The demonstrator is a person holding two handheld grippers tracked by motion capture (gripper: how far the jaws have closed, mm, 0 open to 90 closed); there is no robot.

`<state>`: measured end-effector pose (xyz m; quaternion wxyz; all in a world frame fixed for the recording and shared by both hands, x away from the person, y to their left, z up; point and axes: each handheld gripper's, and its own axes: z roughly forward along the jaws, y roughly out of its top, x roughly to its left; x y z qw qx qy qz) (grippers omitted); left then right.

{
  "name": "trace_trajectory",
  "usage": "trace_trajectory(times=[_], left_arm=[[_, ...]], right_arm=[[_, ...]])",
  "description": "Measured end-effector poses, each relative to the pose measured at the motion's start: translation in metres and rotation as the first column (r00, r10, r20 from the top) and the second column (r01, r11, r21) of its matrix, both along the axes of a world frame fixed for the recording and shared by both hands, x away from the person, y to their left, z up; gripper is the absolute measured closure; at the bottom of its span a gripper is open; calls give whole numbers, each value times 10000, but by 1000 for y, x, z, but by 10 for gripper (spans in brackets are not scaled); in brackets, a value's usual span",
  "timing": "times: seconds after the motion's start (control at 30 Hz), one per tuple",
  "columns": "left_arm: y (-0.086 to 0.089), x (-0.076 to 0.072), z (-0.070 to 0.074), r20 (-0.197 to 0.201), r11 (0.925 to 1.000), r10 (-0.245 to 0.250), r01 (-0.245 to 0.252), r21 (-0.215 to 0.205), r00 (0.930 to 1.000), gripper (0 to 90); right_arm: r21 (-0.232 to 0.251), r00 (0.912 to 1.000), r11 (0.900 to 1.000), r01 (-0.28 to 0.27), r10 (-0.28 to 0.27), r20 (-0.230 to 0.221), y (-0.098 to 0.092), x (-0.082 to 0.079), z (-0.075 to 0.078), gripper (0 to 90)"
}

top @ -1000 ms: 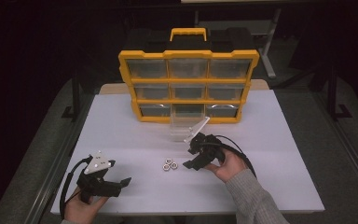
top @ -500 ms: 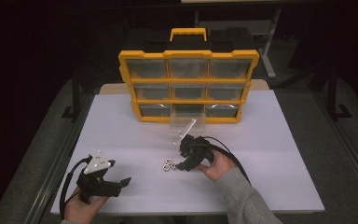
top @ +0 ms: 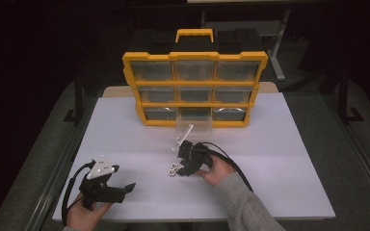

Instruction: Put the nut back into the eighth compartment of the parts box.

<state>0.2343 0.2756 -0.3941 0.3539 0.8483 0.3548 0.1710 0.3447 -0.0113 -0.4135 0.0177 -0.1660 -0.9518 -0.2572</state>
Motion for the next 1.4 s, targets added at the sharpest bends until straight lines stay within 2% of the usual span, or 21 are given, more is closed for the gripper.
trace_trajectory(times=[0.03,0.2,0.23,0.47,0.7,0.77,0.8,0.93,1.4], left_arm=[[0,0,0,-10,10000,-2,2,-6,10000,157],[1,0,0,-3,10000,50,-50,-45,10000,157],[1,0,0,-6,10000,53,-53,-48,10000,157],[1,0,0,-9,9999,100,-100,-98,9999,157],[3,1,0,-38,10000,54,-54,-64,10000,156],[3,1,0,-41,9998,126,-127,-165,9999,156],[3,0,-1,-66,9995,196,-198,-251,9998,156],[3,1,0,-33,9998,101,-102,-141,9999,157],[3,0,0,6,9998,146,-146,-149,9999,157]], right_arm=[[-106,9998,9999,115,-116,-134,1,-1,-1,568],[-164,9999,9998,123,-122,73,3,1,-5,599],[-328,9989,9987,401,-408,-225,3,-1,-4,607],[-454,9987,9983,355,-370,-338,7,-1,-7,635],[-818,9992,9960,362,-375,-147,9,-4,-9,683],[-846,9991,9957,366,-381,-164,9,-4,-9,682],[-915,9992,9952,359,-372,-127,9,-4,-9,683],[-1111,9996,9935,237,-221,157,12,-7,-10,688],[-763,9998,9970,90,-103,-164,5,-2,-7,692]])
